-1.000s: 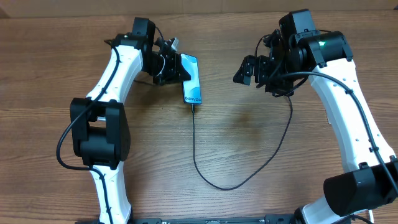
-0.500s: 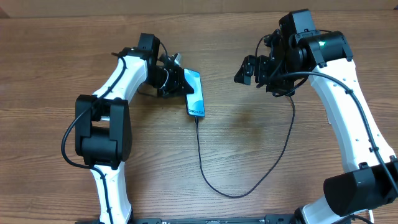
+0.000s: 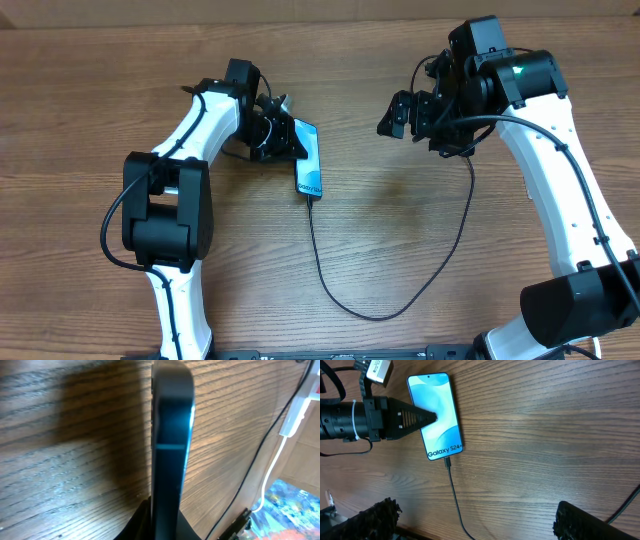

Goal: Plug charger to phone and switch on socket

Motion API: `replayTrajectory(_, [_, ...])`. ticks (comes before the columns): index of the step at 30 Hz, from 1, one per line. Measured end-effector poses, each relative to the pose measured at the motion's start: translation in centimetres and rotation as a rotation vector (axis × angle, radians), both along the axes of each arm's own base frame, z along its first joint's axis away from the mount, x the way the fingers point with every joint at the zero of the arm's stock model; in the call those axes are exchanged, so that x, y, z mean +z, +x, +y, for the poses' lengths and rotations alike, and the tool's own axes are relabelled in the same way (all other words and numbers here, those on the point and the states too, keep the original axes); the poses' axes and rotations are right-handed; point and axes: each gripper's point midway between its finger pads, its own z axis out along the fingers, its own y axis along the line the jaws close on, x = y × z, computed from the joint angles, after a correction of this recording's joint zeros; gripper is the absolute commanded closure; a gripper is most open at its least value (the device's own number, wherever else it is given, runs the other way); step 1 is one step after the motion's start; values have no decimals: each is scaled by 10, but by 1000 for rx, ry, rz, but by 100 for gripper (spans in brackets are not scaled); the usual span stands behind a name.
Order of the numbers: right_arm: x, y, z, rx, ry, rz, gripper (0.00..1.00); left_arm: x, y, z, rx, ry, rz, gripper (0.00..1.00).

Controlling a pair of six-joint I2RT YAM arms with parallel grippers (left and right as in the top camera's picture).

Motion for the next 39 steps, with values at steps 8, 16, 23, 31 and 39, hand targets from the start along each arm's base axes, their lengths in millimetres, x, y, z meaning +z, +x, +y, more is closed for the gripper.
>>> replayTrajectory(8, [0,-1,0,0,-1,4,0,-2,-1,0,-20,19,-16,82])
replayTrajectory(16, [0,-1,0,0,-1,6,0,-12,-7,1,-30,41,-6,79])
replayTrajectory(23, [0,-1,0,0,-1,5,0,-24,-12,9,-32,94,0,60])
replayTrajectory(31, [-3,1,-9,-19,-49,-3,0,-32,-7,22,-43,180,-36,43])
replayTrajectory(39, [-9,7,-33,-76,-163,-16,0,-22,0,27,-38,209,-60,0])
